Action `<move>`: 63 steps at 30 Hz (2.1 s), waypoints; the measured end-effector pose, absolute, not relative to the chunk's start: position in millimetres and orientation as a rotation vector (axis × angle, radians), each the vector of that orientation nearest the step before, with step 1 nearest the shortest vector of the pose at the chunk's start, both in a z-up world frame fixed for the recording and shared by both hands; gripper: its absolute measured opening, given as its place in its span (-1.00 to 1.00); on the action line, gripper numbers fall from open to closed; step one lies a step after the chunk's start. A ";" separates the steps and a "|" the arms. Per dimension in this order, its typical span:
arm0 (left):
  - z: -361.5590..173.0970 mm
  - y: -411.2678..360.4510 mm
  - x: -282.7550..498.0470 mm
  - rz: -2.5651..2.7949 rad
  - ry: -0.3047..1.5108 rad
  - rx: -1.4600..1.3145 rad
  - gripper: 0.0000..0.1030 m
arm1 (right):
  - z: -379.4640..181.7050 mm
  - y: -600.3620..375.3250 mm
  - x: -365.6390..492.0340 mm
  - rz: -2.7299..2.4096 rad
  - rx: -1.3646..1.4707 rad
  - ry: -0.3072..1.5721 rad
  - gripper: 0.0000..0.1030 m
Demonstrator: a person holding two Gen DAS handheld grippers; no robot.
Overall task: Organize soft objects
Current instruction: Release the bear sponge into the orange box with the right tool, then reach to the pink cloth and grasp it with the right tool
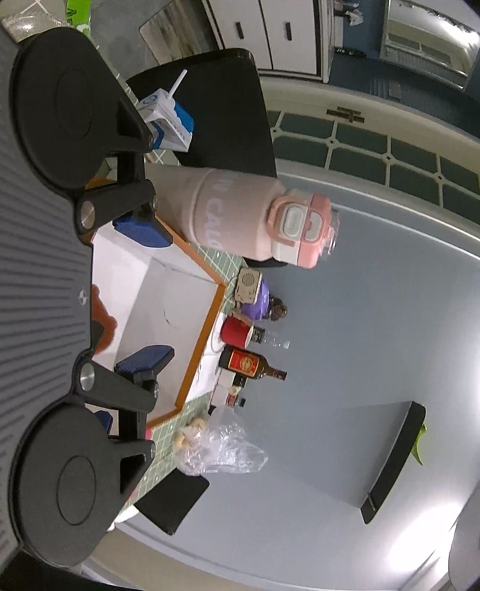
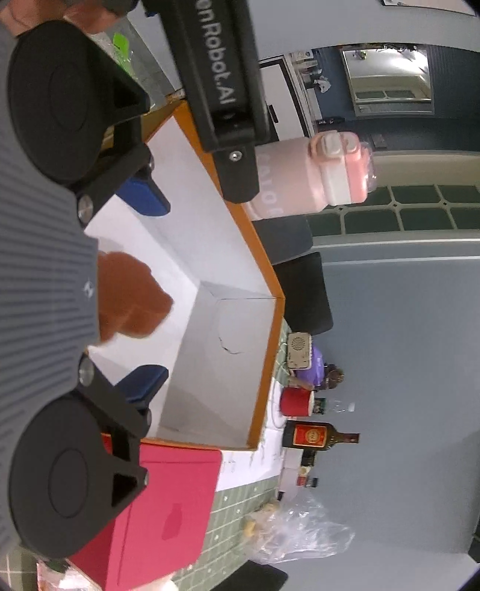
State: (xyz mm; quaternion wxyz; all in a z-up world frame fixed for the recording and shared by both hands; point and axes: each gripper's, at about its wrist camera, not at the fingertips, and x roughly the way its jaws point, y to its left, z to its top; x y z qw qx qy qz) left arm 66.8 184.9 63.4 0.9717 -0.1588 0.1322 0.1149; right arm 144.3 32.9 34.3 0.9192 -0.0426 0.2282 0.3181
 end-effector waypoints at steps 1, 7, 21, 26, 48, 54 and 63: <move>64.7 184.9 66.2 0.228 0.267 -0.323 0.37 | 36.3 30.0 142.7 0.652 -0.082 0.458 0.76; 73.8 177.1 60.2 0.215 0.268 -0.290 0.39 | 54.6 7.6 131.8 0.623 -0.045 0.399 0.82; 98.7 92.7 39.1 0.025 0.236 -0.213 0.54 | 91.5 -97.6 75.0 0.239 -0.015 0.268 0.84; 95.0 49.5 38.7 -0.068 0.255 -0.178 0.54 | 86.4 -145.4 54.0 0.118 -0.017 0.268 0.86; 22.2 -39.1 55.7 -0.206 0.455 -0.084 0.46 | 14.0 -284.2 51.9 -0.085 0.199 0.503 0.91; 6.5 -56.3 51.7 -0.260 0.481 -0.015 0.46 | 0.2 -288.9 53.9 -0.050 0.217 0.528 0.91; -20.6 -63.4 49.0 -0.338 0.533 -0.017 0.47 | 11.5 -274.7 85.6 0.210 0.122 0.483 0.91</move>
